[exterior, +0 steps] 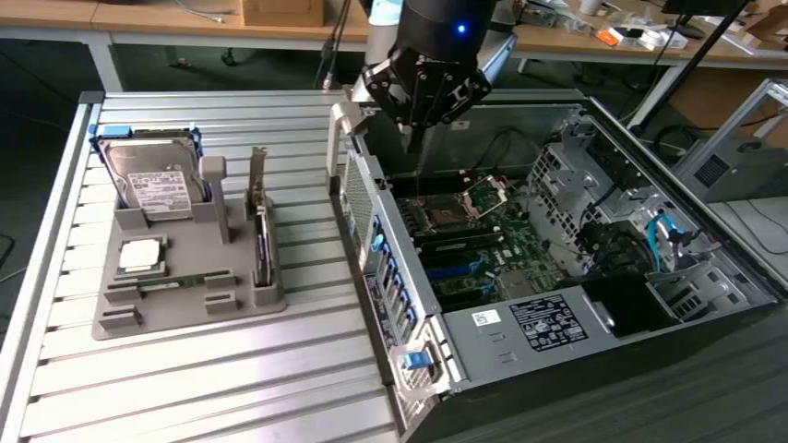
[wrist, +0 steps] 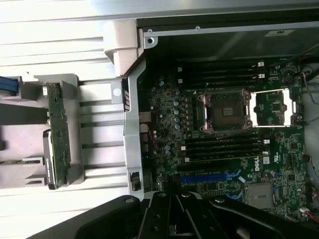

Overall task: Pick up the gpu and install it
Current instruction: 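Reach for the gpu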

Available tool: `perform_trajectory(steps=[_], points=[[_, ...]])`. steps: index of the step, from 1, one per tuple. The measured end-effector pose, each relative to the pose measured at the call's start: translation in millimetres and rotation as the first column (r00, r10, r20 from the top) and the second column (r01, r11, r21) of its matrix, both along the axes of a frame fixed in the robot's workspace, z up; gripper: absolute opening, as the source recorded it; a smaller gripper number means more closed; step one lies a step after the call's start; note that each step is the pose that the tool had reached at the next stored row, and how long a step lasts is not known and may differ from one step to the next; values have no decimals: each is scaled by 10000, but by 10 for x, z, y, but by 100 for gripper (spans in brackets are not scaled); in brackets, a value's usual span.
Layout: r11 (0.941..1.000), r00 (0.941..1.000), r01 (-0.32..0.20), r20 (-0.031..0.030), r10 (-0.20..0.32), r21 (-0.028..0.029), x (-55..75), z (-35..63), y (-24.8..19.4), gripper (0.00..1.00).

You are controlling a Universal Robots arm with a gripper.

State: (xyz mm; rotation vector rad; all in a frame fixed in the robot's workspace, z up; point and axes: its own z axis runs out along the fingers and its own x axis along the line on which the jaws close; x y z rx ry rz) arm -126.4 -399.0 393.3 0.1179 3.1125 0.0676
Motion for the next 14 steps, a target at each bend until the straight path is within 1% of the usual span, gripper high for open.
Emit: perform_trajectory(steps=[6,14], points=[[10000,10000,1,1,-1,0,-65,0,0,11],[10000,10000,1,0,-1,0,-113,0,0,11]])
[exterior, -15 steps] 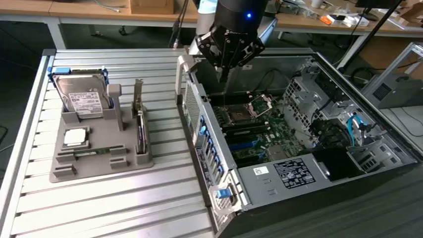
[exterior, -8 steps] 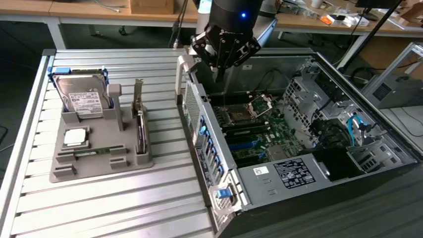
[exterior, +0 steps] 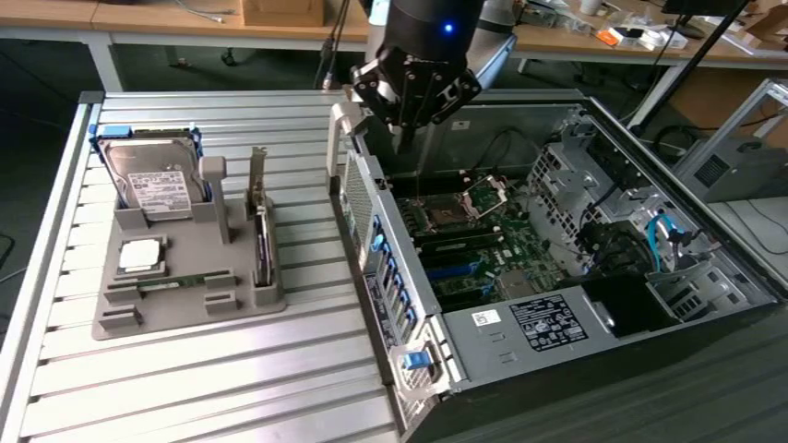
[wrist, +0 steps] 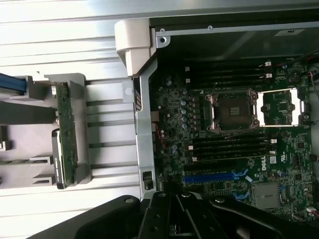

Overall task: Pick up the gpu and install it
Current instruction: 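Reach for the gpu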

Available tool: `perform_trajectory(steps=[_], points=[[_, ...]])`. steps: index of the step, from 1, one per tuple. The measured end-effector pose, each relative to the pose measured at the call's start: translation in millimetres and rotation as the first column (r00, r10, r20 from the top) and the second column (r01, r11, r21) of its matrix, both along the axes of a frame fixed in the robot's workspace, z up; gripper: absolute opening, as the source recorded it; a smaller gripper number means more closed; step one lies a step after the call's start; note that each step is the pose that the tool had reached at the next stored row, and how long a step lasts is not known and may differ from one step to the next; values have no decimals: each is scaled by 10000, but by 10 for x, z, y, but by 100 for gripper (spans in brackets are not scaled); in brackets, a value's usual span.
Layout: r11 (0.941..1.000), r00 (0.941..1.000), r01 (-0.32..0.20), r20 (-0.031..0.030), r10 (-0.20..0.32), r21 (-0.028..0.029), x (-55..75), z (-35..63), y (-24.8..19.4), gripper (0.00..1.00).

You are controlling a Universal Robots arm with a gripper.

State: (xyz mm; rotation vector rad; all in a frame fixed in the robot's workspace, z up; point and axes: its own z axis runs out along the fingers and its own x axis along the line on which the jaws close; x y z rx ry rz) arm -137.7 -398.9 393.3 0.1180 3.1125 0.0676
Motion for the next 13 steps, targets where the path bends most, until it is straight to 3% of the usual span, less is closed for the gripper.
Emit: perform_trajectory(steps=[13], points=[[10000,10000,0,0,0,-1,-71,0,0,11]])
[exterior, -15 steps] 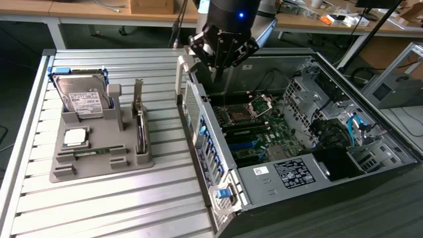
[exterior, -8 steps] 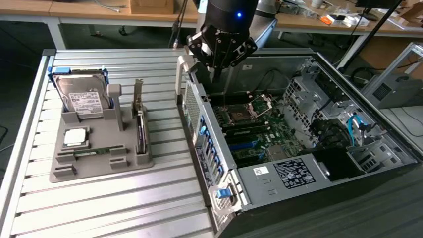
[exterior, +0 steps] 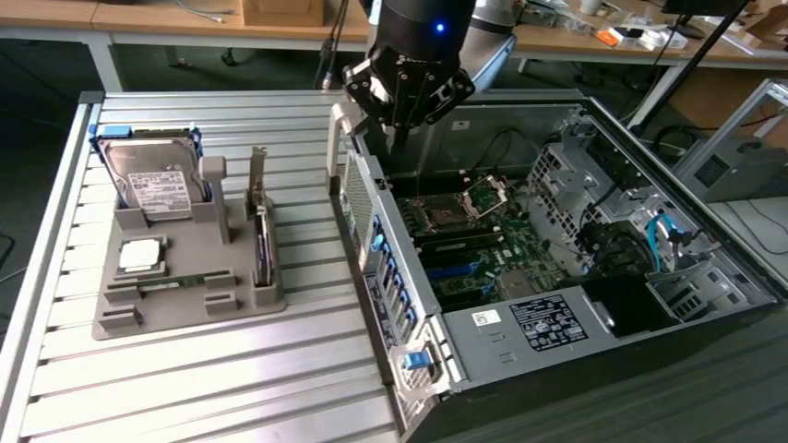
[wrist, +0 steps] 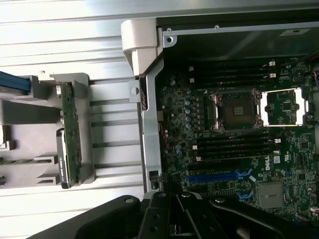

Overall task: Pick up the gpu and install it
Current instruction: 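Reach for the gpu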

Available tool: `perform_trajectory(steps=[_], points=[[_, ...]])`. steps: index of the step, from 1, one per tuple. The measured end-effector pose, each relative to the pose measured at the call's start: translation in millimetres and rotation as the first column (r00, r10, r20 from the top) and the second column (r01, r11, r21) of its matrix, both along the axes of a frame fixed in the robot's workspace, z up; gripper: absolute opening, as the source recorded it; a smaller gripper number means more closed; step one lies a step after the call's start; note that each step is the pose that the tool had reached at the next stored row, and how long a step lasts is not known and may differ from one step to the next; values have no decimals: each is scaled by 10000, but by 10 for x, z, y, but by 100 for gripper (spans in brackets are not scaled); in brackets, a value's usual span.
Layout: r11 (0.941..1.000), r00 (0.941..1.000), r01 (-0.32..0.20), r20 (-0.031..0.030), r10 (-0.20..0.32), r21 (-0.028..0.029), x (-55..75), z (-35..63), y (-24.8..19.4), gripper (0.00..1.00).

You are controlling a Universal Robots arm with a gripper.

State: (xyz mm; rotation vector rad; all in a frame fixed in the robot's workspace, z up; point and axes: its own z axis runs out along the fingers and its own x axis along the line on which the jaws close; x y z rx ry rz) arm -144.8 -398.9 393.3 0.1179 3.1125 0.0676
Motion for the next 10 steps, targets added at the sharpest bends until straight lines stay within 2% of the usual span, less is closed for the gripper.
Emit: perform_trajectory(steps=[10], points=[[10000,10000,1,0,-1,1,-95,0,0,11]])
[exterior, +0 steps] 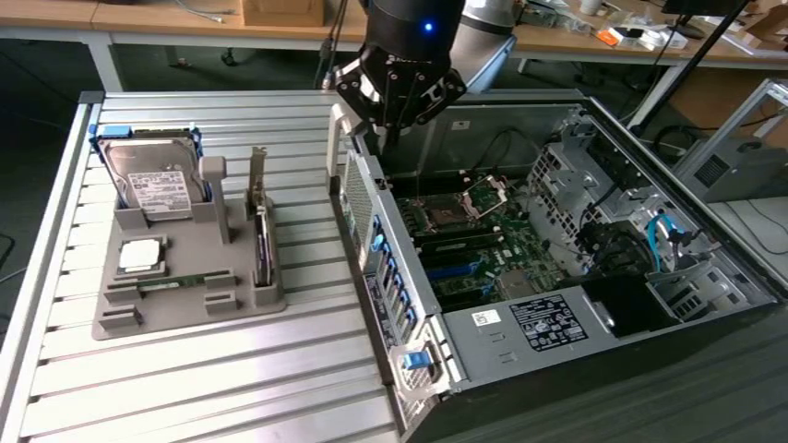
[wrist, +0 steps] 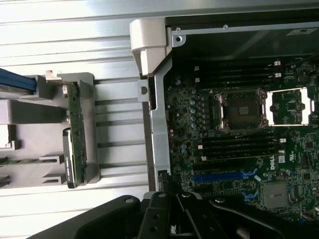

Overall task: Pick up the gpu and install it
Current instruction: 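Reach for the gpu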

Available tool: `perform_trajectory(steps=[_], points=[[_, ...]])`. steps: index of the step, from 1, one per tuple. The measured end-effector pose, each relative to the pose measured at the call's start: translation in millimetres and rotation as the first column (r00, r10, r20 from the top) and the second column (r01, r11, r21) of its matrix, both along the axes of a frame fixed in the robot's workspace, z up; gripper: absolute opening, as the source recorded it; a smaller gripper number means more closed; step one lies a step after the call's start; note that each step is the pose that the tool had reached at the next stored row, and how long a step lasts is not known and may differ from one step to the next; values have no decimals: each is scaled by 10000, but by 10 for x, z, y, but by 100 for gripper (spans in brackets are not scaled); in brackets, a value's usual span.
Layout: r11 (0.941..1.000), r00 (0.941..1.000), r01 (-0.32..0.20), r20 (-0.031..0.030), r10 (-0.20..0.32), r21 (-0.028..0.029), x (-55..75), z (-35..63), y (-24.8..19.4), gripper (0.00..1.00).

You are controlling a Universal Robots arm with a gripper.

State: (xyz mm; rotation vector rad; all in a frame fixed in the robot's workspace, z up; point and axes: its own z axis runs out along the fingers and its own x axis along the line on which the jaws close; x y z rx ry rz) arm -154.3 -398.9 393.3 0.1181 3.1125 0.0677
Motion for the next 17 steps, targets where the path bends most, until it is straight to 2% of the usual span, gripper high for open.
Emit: perform_trajectory(steps=[17], points=[[10000,10000,-1,0,1,0,-122,0,0,11]])
